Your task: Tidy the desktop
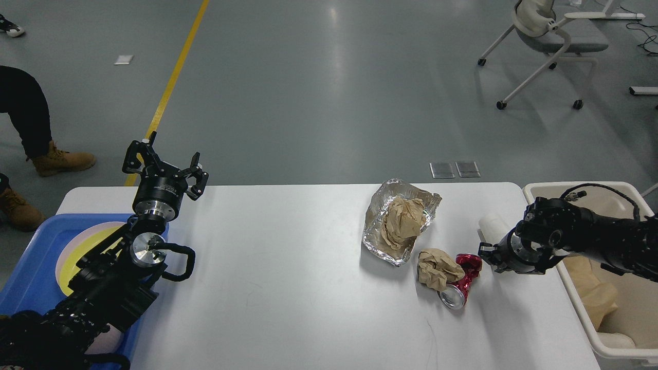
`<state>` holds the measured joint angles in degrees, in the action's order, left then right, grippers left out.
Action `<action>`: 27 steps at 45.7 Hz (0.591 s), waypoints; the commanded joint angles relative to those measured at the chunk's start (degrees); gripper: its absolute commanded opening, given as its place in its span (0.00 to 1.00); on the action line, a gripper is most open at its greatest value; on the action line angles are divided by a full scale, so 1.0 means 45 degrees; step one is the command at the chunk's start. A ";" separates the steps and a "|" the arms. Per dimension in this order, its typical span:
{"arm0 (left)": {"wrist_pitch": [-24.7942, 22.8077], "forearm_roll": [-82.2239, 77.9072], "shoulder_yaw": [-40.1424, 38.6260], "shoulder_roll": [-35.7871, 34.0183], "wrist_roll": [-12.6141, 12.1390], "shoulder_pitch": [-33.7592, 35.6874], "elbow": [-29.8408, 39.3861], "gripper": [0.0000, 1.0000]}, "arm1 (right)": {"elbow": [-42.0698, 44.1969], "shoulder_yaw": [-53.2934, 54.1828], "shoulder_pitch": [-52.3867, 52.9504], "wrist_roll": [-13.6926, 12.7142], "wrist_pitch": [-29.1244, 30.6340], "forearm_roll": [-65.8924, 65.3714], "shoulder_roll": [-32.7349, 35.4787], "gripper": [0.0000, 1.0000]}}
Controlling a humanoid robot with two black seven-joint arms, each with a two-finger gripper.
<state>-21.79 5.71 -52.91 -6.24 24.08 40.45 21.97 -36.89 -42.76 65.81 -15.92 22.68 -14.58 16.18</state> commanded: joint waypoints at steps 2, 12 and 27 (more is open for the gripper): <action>-0.0001 0.0000 0.0000 0.0000 0.0000 -0.0004 0.0000 0.96 | -0.0064 0.0029 0.0120 -0.0017 0.0936 0.0017 0.0077 0.00; -0.0001 0.0000 0.0000 0.0000 0.0000 -0.0004 0.0000 0.96 | -0.0961 0.0029 0.0842 -0.0037 0.1992 0.0017 0.1013 0.00; -0.0001 0.0000 0.0000 0.0000 0.0000 -0.0004 0.0000 0.96 | -0.2291 -0.0088 0.2697 -0.0076 0.3299 -0.0003 0.3240 0.00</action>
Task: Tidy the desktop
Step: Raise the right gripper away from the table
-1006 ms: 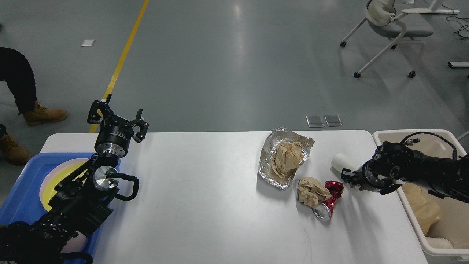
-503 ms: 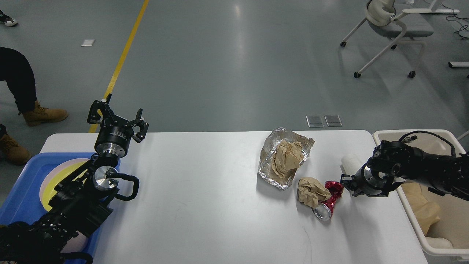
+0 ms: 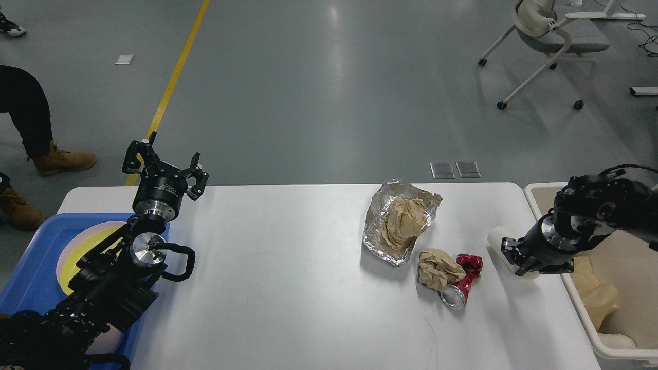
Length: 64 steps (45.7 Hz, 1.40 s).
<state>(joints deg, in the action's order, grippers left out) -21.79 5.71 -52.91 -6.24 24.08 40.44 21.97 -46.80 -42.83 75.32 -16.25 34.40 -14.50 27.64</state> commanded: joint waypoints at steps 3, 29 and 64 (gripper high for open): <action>-0.0001 0.0000 0.0000 0.0000 0.0000 -0.0002 0.0000 0.96 | -0.0109 -0.0092 0.1054 -0.0003 0.1299 -0.0021 0.1220 0.00; 0.0000 0.0000 0.0000 0.0000 0.0000 -0.0002 0.0000 0.96 | -0.0714 -0.0598 0.4080 -0.0140 0.3995 -0.0919 0.3271 0.00; -0.0001 0.0000 0.0000 0.0000 0.0000 -0.0002 0.0000 0.96 | -0.2802 -0.4076 1.4217 -0.0081 0.4578 -0.0511 -0.3055 1.00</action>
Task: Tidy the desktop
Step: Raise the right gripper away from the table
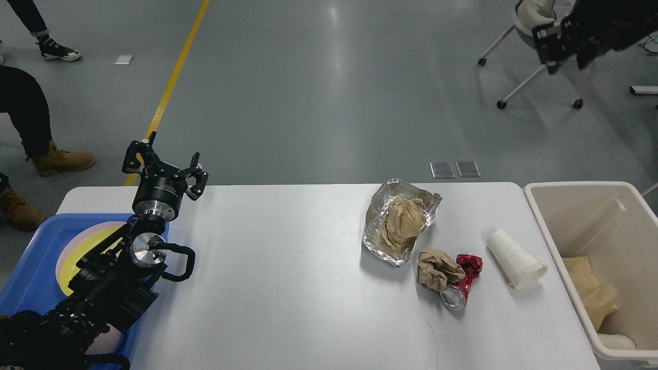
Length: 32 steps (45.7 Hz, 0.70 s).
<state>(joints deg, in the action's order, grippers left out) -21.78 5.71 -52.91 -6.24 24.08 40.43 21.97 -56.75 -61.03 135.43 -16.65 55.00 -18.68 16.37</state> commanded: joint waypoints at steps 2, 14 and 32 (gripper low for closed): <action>-0.0005 0.0000 0.0000 0.0000 0.0000 0.0000 0.0000 0.96 | -0.0864 -0.0031 0.1192 0.0009 0.0000 0.0558 -0.0630 1.00; -0.0005 0.0000 0.0000 0.0000 0.0000 0.0000 0.0000 0.96 | -0.1706 0.0632 0.2053 0.0028 0.0000 0.1203 -0.0630 1.00; 0.0014 0.0000 0.0000 0.0000 0.0000 0.0000 0.0000 0.96 | -0.2916 0.0535 0.1819 0.0028 0.0000 0.1203 -0.0318 1.00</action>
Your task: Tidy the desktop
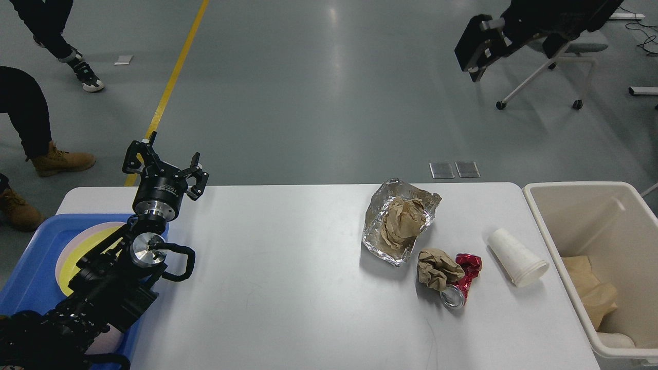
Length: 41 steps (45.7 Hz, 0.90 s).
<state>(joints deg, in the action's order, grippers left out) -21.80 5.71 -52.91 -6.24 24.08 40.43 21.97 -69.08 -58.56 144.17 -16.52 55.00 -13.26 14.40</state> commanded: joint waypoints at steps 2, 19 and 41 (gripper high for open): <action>0.0000 0.0000 0.0000 0.0000 0.0000 -0.0001 0.0000 0.96 | -0.0176 -0.0053 -0.0143 0.0000 -0.0001 -0.0002 0.0159 1.00; 0.0000 0.0000 0.0000 0.0000 0.0000 -0.0001 0.0000 0.96 | -0.1676 -0.0326 -0.2485 -0.0020 -0.0001 -0.0236 0.0355 1.00; 0.0000 0.0000 0.0000 0.0000 0.0000 -0.0001 0.0000 0.96 | -0.2268 -0.0503 -0.7991 -0.0059 -0.8042 -0.2304 -0.0543 1.00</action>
<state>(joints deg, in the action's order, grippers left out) -21.79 5.71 -52.91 -6.24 24.08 40.44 21.97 -83.03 -60.97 115.53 -16.70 21.91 -19.54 12.92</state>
